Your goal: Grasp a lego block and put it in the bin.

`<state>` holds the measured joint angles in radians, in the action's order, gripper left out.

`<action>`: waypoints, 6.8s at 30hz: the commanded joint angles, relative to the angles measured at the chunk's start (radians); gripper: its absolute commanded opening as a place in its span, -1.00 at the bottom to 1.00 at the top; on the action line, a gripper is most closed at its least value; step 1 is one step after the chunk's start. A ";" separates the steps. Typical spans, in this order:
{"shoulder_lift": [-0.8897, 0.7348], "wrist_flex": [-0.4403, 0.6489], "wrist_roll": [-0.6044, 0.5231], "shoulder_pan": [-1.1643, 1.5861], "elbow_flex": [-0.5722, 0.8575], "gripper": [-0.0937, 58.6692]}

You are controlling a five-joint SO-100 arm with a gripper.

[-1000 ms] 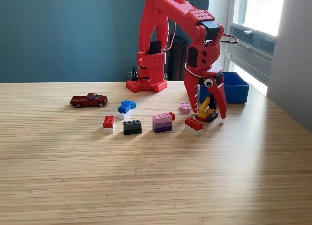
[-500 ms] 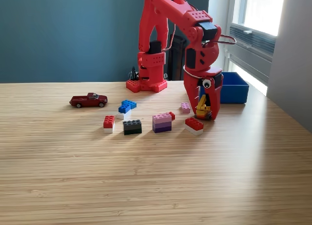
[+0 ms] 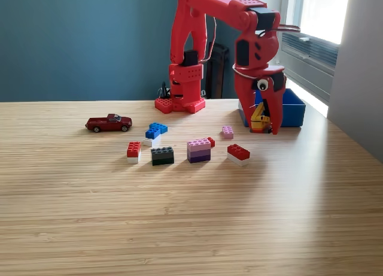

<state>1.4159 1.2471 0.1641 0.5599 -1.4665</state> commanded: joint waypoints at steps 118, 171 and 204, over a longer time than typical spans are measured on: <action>0.023 0.305 -0.298 -0.416 0.325 -0.99; 0.025 -0.081 0.002 -0.667 -0.075 -0.29; 0.014 -0.071 0.072 -0.712 -0.015 -0.31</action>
<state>1.4159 1.1704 0.2255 -0.1411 -1.5555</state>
